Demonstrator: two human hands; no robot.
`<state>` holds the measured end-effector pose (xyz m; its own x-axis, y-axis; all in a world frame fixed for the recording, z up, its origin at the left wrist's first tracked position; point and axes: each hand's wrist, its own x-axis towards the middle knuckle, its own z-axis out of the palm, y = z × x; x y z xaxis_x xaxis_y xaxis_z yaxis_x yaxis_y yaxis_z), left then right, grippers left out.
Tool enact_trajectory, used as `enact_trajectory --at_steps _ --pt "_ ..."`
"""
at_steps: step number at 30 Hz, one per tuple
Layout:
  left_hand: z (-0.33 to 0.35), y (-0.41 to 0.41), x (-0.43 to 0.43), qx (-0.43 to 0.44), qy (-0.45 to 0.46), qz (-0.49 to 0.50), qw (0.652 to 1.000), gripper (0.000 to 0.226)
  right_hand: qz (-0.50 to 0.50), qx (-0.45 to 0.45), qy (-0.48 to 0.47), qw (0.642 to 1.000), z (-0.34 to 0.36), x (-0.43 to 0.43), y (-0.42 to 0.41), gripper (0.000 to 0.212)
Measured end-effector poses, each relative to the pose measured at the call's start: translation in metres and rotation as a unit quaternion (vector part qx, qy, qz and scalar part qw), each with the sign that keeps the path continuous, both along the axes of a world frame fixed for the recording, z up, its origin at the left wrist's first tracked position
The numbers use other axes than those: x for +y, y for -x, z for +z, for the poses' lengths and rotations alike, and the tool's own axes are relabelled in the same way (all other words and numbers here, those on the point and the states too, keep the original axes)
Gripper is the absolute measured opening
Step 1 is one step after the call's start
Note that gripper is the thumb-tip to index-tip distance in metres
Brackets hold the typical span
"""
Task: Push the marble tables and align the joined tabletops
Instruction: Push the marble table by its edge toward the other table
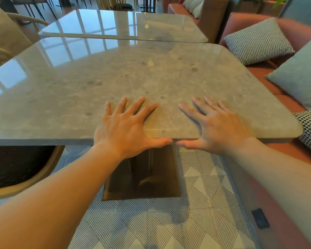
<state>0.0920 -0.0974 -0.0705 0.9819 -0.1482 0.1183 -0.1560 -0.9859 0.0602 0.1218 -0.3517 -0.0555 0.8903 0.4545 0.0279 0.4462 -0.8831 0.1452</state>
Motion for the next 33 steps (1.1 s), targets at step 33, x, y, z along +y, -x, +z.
enact_trajectory --at_steps 33 --pt "0.018 0.021 0.175 0.096 -0.053 -0.022 0.994 0.105 -0.021 0.054 0.032 0.998 0.006 0.062 0.011 0.116"
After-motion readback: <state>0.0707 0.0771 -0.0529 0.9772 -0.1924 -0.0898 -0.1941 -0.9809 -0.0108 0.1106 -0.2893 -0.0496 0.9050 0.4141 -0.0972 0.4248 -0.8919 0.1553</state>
